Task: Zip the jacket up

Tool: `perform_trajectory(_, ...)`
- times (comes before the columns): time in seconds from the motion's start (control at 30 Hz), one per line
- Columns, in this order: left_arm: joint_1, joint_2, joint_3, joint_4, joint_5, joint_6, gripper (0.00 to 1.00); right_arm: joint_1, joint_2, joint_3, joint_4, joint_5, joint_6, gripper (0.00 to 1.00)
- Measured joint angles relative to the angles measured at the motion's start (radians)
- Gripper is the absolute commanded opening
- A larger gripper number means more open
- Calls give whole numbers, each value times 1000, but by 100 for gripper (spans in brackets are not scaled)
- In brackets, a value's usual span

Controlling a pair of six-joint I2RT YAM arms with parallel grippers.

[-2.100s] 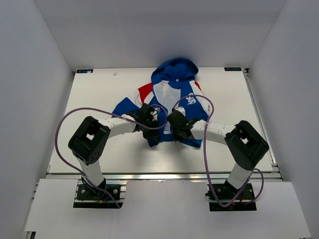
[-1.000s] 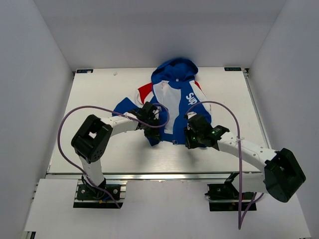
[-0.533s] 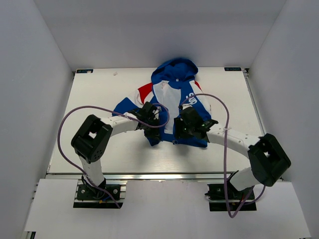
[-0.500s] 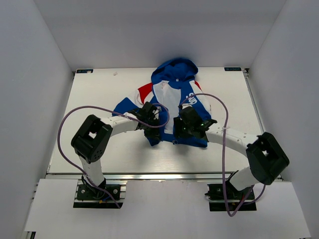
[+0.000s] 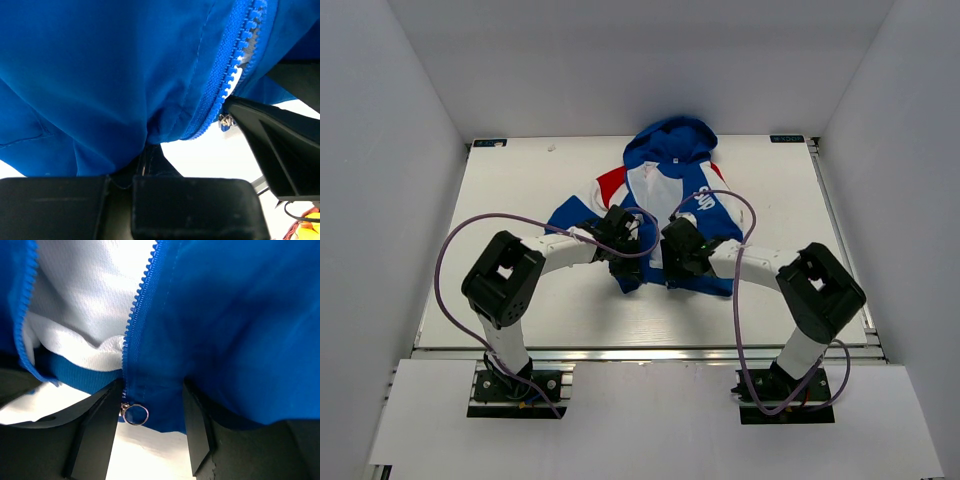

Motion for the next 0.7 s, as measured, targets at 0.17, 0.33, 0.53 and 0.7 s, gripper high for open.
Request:
perform_trajectory(0.17, 0, -3, -5, 6, -1, -1, 0, 23, 40, 40, -10, 44, -2, 38)
perform_trajectory(0.33, 0, -5, -8, 9, -3, -2, 0, 34, 48, 51, -30, 103, 19, 12)
perform_trajectory(0.53, 0, -5, -8, 9, -3, -3, 0, 43, -7, 37, -74, 150, 27, 11)
perform_trajectory(0.7, -1, -5, -8, 20, -5, -3, 0, 43, -193, -10, -108, 146, 14, 17)
